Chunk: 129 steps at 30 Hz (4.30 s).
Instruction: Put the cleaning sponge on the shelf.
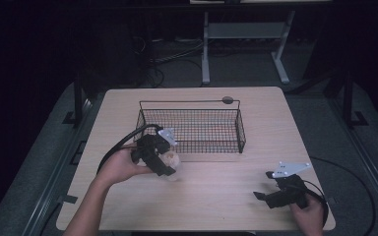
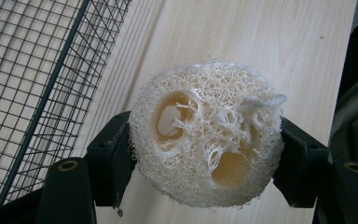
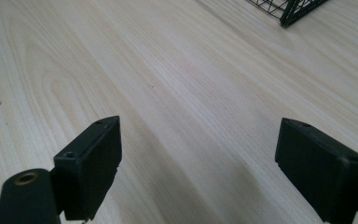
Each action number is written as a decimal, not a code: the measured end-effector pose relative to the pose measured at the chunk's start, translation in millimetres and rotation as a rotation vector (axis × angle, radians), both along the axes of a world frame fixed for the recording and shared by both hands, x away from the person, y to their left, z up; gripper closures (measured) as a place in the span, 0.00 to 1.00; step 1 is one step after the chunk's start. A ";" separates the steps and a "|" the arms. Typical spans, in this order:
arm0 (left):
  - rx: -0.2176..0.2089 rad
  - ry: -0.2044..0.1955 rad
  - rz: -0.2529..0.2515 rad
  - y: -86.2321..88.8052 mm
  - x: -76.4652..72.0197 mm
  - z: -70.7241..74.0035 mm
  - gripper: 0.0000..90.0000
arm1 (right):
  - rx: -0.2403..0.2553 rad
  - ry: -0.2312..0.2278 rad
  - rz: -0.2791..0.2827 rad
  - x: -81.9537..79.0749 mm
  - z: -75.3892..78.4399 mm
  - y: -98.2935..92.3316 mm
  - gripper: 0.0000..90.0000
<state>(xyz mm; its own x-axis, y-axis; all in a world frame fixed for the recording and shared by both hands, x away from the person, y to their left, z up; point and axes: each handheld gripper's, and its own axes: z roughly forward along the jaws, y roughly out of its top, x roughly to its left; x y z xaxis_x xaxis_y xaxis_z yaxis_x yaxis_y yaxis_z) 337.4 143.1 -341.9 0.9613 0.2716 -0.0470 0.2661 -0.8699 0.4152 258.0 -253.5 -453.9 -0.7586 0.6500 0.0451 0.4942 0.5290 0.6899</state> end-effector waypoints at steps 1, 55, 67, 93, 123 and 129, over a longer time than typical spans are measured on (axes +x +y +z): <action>0.004 -0.001 0.000 -0.1 0.6 0.8 0.33 | 0.002 0.000 0.001 0.1 0.3 0.3 0.16; -0.020 -0.002 0.061 -14.2 75.5 51.1 0.33 | -0.004 -0.001 0.015 -0.1 1.2 4.4 0.16; -0.015 0.002 0.093 -19.0 99.2 46.4 0.33 | -0.001 -0.001 0.012 0.0 1.3 3.3 0.16; 0.013 0.006 0.151 -31.3 127.8 21.7 0.33 | 0.009 0.000 0.009 -0.3 1.9 0.8 0.16; 0.054 0.036 0.194 -41.6 152.5 -11.7 0.33 | 0.012 -0.001 0.009 0.7 1.8 -0.6 0.16; 0.070 0.046 0.198 -42.4 155.1 -16.2 0.33 | 0.008 -0.004 0.008 0.7 1.8 -0.3 0.16</action>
